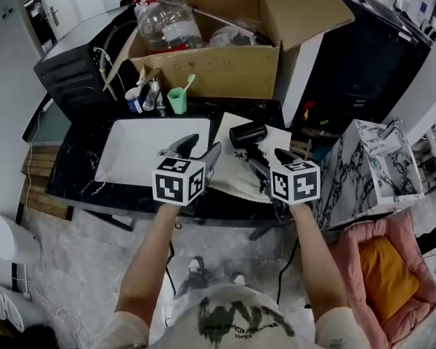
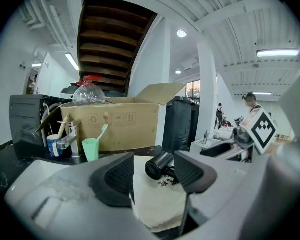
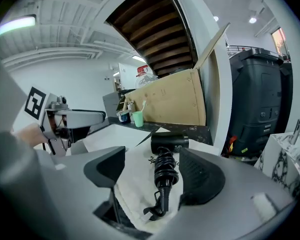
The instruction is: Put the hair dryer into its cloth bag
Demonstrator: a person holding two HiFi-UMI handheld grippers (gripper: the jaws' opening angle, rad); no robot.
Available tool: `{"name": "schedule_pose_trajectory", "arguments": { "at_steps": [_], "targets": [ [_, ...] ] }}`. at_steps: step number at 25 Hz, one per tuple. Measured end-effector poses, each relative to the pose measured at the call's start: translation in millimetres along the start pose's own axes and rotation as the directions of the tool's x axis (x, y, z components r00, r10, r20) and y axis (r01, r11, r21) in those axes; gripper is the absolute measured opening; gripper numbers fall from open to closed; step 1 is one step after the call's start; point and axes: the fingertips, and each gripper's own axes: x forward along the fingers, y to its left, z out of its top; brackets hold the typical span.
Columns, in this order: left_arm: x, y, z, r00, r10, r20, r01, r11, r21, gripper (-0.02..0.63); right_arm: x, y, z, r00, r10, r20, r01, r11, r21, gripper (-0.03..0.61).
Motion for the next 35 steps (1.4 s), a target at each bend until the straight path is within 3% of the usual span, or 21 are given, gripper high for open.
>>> {"name": "schedule_pose_trajectory", "arguments": {
  "at_steps": [14, 27, 32, 35],
  "targets": [
    [31.0, 33.9, -11.2, 0.989, -0.133, -0.057, 0.134, 0.991, 0.006, 0.259, 55.1, -18.2, -30.7, 0.978, -0.119, -0.173, 0.127, 0.991, 0.031, 0.33],
    [44.8, 34.8, -24.6, 0.965, -0.238, -0.106, 0.242, 0.97, 0.023, 0.259, 91.9, -43.1, -69.4, 0.913, -0.19, -0.362, 0.212, 0.977, 0.021, 0.333],
    [42.3, 39.4, -27.2, 0.959, -0.257, -0.116, 0.262, 0.965, 0.03, 0.259, 97.2, -45.5, -76.8, 0.887, -0.222, -0.405, 0.254, 0.967, 0.027, 0.337],
    [40.1, 44.8, -24.9, 0.957, -0.265, -0.114, 0.27, 0.963, 0.026, 0.259, 97.8, -46.0, -75.8, 0.886, -0.229, -0.403, 0.261, 0.965, 0.025, 0.347]
  ]
}}
